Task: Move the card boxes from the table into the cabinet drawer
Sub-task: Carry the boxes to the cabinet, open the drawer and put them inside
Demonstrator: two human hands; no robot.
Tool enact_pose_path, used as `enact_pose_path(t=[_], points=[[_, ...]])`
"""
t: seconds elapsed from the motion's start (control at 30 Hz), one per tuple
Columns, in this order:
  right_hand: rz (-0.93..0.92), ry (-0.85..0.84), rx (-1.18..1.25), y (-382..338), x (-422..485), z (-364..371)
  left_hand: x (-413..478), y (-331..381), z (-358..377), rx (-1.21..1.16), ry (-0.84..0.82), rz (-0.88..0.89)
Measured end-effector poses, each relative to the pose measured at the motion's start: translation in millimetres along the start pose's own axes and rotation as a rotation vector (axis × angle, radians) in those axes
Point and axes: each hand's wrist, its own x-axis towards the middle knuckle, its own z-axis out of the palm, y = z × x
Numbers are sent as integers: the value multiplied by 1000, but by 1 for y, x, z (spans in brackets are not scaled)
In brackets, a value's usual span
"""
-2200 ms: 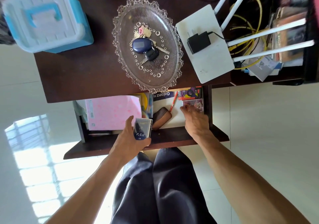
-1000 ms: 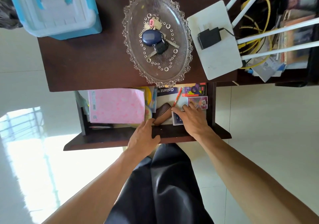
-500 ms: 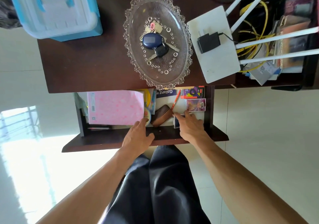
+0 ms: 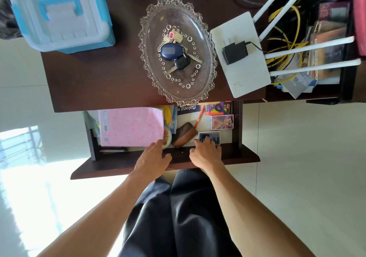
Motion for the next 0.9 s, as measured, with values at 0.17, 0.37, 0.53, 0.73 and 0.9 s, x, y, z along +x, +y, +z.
enact_pose_path(t=[0.17, 0.37, 0.53, 0.73, 0.9], points=[[-11, -8, -45, 21, 6, -11, 1, -7, -1, 39, -33, 29], [37, -47, -168, 47, 8, -23, 0, -16, -5, 94, -21, 43], [19, 118, -64, 49, 9, -26, 0, -24, -9, 112, -9, 34], [37, 138, 63, 46, 25, -32, -1, -24, -14, 92, -35, 23], [30, -13, -72, 60, 23, -22, -3, -21, -13, 100, -34, 41]])
